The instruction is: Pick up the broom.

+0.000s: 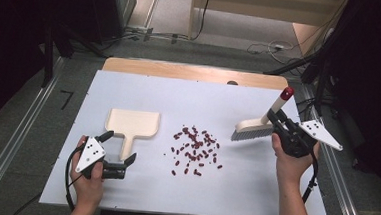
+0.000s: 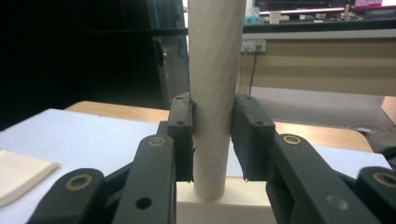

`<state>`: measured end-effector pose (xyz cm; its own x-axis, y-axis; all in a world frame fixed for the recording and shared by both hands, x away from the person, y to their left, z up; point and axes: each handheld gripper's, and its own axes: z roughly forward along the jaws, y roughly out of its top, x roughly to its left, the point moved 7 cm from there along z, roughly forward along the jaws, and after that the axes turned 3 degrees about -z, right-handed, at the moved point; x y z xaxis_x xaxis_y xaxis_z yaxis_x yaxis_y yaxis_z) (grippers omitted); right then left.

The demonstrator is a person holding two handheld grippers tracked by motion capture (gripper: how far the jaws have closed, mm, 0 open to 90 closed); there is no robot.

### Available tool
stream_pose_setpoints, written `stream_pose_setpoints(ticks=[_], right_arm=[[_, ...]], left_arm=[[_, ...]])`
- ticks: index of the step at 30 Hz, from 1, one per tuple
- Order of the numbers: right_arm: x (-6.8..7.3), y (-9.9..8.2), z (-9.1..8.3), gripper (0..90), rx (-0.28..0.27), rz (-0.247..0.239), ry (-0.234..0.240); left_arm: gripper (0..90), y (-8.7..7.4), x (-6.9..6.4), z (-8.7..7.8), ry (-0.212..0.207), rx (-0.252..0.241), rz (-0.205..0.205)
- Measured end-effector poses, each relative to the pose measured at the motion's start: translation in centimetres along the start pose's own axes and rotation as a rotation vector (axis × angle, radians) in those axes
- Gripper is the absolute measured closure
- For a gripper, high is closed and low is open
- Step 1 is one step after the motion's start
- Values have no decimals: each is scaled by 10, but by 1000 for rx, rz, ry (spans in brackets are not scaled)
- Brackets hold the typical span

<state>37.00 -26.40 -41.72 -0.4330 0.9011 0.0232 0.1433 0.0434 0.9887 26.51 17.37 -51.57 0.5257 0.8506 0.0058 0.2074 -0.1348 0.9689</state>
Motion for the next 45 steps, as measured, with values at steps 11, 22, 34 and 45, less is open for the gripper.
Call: stream_pose_setpoints(ticks=[11, 22, 34, 45], right_arm=[[34, 15, -6, 687, -31, -21, 68], [70, 21, -8, 687, -37, -35, 150], [101, 18, -7, 687, -22, -41, 208], [132, 17, -11, 687, -23, -56, 268]], left_arm=[[0, 31, -47, 12, -149, -46, 23], [41, 61, -95, 40, -249, -17, 33], [135, 81, -135, 73, -334, 9, 15], [291, 88, -148, 78, -364, 37, -47]])
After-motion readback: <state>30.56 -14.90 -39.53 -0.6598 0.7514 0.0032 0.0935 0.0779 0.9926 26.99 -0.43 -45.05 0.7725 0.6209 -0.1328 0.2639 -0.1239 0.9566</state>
